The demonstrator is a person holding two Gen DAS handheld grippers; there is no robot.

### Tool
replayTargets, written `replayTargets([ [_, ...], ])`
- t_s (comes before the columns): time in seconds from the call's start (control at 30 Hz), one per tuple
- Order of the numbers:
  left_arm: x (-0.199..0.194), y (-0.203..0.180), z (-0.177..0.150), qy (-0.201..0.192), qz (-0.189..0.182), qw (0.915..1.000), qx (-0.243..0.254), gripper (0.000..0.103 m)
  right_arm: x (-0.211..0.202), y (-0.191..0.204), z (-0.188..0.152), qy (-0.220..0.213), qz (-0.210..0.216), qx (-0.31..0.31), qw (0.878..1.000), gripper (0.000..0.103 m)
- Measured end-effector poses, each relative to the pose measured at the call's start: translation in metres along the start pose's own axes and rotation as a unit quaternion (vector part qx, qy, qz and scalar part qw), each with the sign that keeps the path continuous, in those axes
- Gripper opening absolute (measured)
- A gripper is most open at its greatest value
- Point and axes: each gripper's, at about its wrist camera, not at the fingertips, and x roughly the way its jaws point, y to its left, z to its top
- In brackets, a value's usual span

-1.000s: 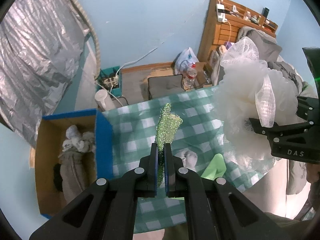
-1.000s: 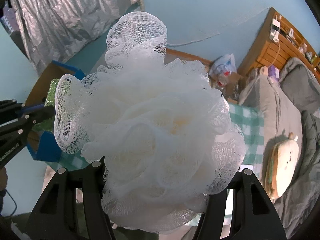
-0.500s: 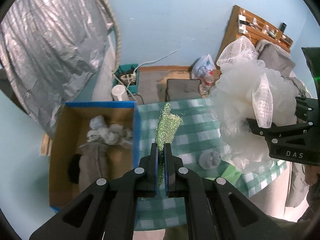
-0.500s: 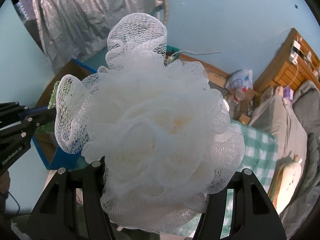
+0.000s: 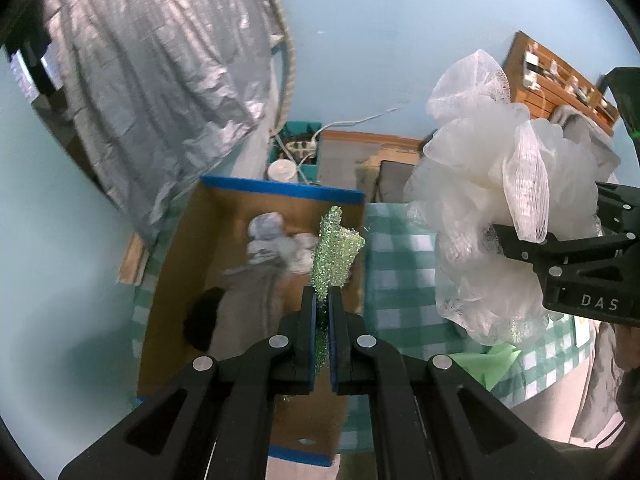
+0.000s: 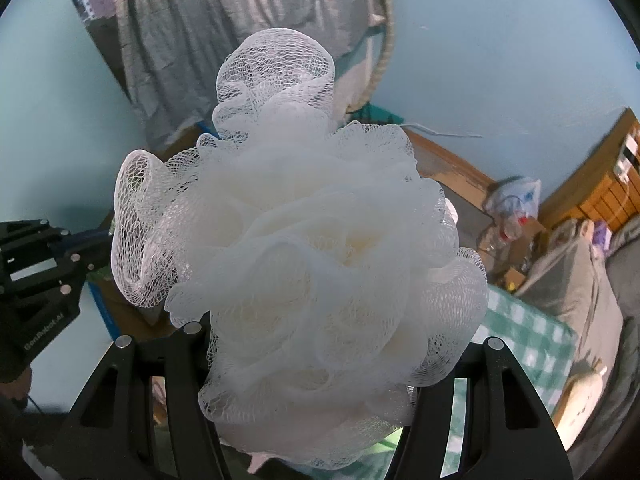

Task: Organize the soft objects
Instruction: 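Open the left gripper over the box while the right drops the white pouf in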

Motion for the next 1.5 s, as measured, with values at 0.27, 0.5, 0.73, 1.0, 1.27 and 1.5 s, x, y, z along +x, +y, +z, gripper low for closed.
replayTargets([
  [0.27,0.002,0.040,-0.008,0.006,0.018,0.9994,-0.030,0.005,0.017,0.028,0.024,0.005,0.016,-0.029,0.999,0.059],
  [0.5,0.011,0.067,-0.019,0.019,0.028,0.9982,-0.050,0.005,0.033,0.055,0.043,0.009,0.030,-0.047,0.998,0.059],
  [0.73,0.024,0.090,-0.027,0.030,0.033,0.9970,-0.063,0.005,0.052,0.081,0.055,0.017,0.035,-0.060,0.997,0.059],
  [1.0,0.045,0.110,-0.037,0.048,0.038,0.9944,-0.086,0.005,0.081,0.103,0.059,0.039,0.048,-0.061,0.996,0.059],
  [1.27,0.063,0.116,-0.045,0.066,0.046,0.9920,-0.098,0.008,0.102,0.112,0.054,0.064,0.058,-0.063,0.994,0.074],
  [1.5,0.058,0.111,-0.048,0.056,0.063,0.9928,-0.086,0.054,0.097,0.111,0.052,0.063,0.053,-0.058,0.995,0.084],
])
